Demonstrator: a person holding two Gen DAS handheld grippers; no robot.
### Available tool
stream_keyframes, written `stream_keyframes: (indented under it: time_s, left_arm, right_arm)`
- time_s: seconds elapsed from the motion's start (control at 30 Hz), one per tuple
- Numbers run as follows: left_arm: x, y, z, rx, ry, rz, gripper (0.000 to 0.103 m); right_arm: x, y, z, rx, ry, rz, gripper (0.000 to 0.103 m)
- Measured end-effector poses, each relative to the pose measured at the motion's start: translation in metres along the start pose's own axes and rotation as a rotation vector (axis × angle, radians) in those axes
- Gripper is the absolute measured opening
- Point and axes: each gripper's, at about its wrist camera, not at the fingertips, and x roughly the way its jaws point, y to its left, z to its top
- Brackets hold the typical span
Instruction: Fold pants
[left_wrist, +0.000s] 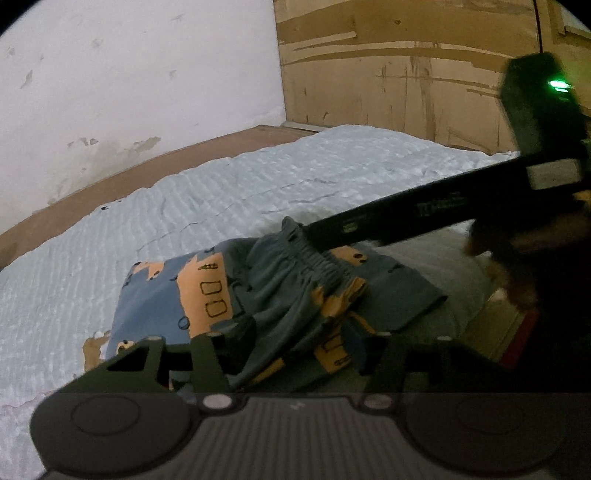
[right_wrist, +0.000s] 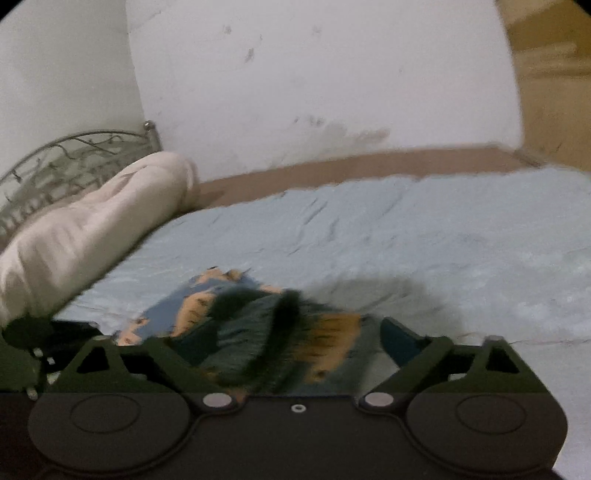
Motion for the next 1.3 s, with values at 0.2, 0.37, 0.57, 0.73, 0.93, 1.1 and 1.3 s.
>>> stream_keyframes:
  time_s: [0.2, 0.37, 0.57, 0.73, 0.93, 1.1, 1.3]
  left_arm:
    - [0.004, 0.004, 0.003, -0.049, 0.008, -0.014, 0.028]
    - [0.001, 0.005, 0.007, -0.058, -0.003, -0.02, 0.007]
    - [-0.017, 0.003, 0.013, -0.063, -0.056, -0.076, 0.003]
    - [-0.016, 0.002, 0.015, -0.086, -0.048, -0.151, 0.003]
    - [0.0, -0.003, 0.005, -0.08, 0.004, -0.169, 0.004]
    - [-0.012, 0.02, 0.007, -0.185, -0.01, -0.167, 0.058]
    - [-0.022, 0.068, 0.016, -0.349, -0.057, -0.028, 0.1]
  right_arm:
    - [0.034, -0.002, 0.008, 0.131, 0.068, 0.031, 0.066]
    - [0.044, -0.009, 0.01, 0.203, 0.105, 0.046, 0.035]
    - [0.019, -0.01, 0.014, 0.209, 0.059, 0.056, 0.013]
    - [-0.007, -0.016, 0.017, 0.22, 0.05, 0.027, 0.013]
    - [-0.006, -0.024, 0.002, 0.25, 0.105, -0.035, 0.014]
    - [-0.009, -0.015, -0.001, 0.201, 0.083, -0.082, 0.03]
    - [-0.014, -0.002, 0.0, 0.122, 0.019, -0.209, 0.087]
